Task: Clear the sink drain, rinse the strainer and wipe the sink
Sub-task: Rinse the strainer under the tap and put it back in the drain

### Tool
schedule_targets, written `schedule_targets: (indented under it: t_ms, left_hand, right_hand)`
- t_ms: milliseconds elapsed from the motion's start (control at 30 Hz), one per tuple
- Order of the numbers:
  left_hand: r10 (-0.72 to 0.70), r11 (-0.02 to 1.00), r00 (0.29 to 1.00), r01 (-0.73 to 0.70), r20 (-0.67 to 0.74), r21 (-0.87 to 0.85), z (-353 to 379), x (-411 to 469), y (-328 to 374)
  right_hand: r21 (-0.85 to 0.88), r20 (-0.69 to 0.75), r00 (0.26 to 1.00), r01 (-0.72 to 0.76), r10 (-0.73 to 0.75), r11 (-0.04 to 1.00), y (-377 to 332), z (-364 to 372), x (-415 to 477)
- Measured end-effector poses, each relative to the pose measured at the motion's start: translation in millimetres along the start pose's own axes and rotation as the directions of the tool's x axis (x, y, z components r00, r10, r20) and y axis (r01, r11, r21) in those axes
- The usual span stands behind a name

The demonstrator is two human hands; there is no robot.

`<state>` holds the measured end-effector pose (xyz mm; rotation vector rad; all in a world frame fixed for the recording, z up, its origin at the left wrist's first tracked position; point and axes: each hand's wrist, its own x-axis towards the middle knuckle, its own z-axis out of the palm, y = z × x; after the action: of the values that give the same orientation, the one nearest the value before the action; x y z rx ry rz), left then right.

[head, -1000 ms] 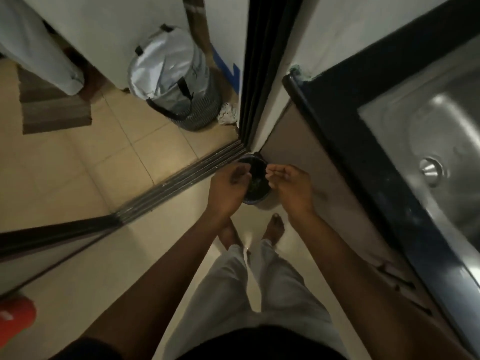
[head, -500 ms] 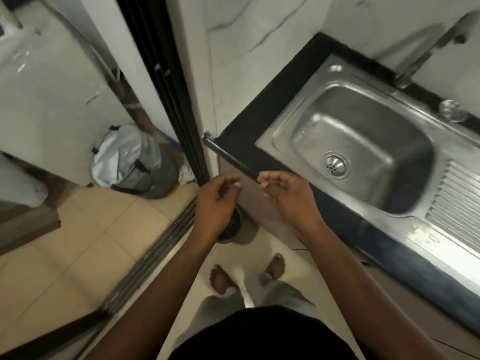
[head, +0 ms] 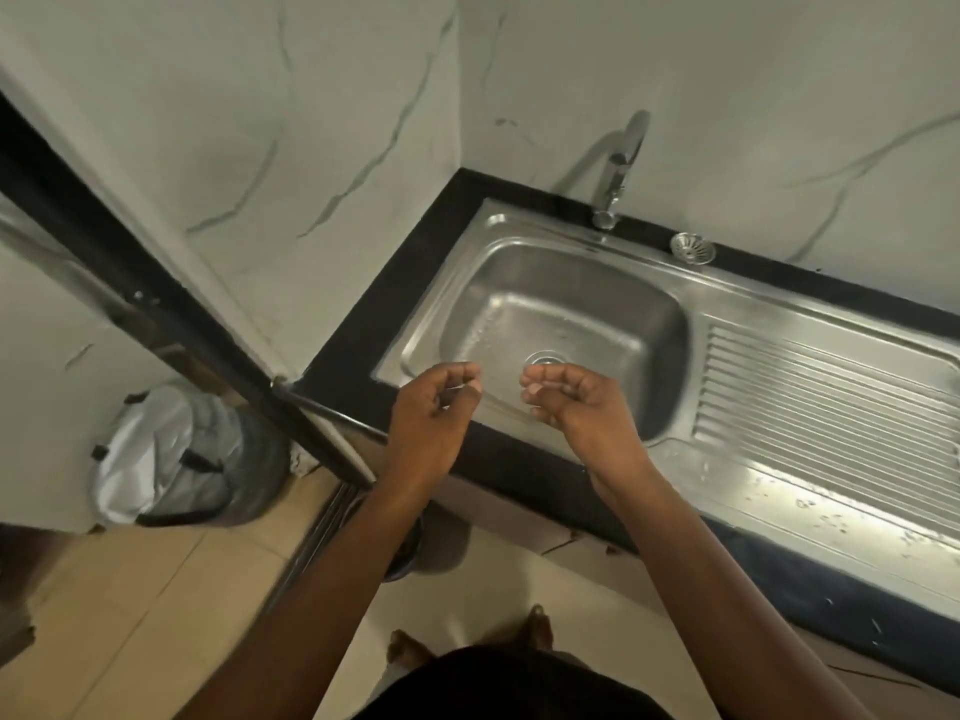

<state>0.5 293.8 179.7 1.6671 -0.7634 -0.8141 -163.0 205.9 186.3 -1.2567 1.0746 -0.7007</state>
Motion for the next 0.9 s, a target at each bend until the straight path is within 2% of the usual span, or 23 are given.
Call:
schedule_targets:
  t_ms: [367,633,900]
  left_hand:
    - [0.036,0.999,0.997,-0.038,0.067,0.038,93,19,35]
    - [0.038,0.995,0.991,-0.050,0.128,0.090,132,44,41]
    - [0.026,0.995,0.978,-0.045,0.206,0.089,147,109,38]
  right_hand:
    - [0.045,-0.080,0.997,0.014,-0.011,0.999,-7,-91,20]
    - [0.058,-0.147,0.989,-0.001,0.010,0.998,-7,-115,45]
    - [0.086,-0.234,0.971,-0.030,0.050,0.996,-3,-117,85]
